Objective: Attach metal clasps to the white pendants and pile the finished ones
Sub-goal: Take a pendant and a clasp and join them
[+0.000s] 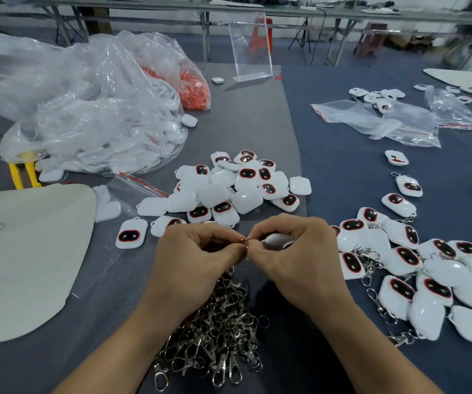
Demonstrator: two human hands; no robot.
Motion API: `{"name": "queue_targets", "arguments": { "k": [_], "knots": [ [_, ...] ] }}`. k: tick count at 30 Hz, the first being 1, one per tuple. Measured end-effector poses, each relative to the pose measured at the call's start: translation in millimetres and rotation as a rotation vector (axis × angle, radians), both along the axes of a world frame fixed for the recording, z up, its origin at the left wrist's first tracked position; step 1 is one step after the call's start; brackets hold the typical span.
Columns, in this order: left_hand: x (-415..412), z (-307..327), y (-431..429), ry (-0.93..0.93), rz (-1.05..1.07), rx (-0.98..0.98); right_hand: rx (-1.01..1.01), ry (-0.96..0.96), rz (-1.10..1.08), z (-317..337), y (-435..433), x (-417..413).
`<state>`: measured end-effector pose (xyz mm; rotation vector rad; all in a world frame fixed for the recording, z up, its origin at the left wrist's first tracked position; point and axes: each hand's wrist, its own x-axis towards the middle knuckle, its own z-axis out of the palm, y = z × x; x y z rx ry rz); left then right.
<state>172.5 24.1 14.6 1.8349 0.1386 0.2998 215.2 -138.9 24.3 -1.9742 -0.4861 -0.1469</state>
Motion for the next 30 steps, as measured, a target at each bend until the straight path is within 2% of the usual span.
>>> {"name": "queue_targets", "arguments": {
  "k": [7,11,14,21,30],
  "knots": [
    [-3.9,3.1,-2.0,-0.066,0.021,0.086,-0.076,-0.176,-0.010,1.3,-1.2,-3.3],
    [-5.0,3.9,-2.1,-0.116,0.049,0.197,-0.054,-0.126,-0.002,1.0,-1.5,-2.7],
    [-4.9,4.3,-2.3,-0.125,0.050,0.203,-0.065,-0.113,-0.014,1.5,-1.7,-2.2],
    [-0.2,1.6,1.0,-0.085,0.016,0.010,0.149,0.147,-0.020,-0.3,0.3,3.6],
    [0.0,3.2,2.5,-0.063,-0.055,-0.049,0.220,0.331,0.160,0.4,-3.0,9.9]
  ]
}}
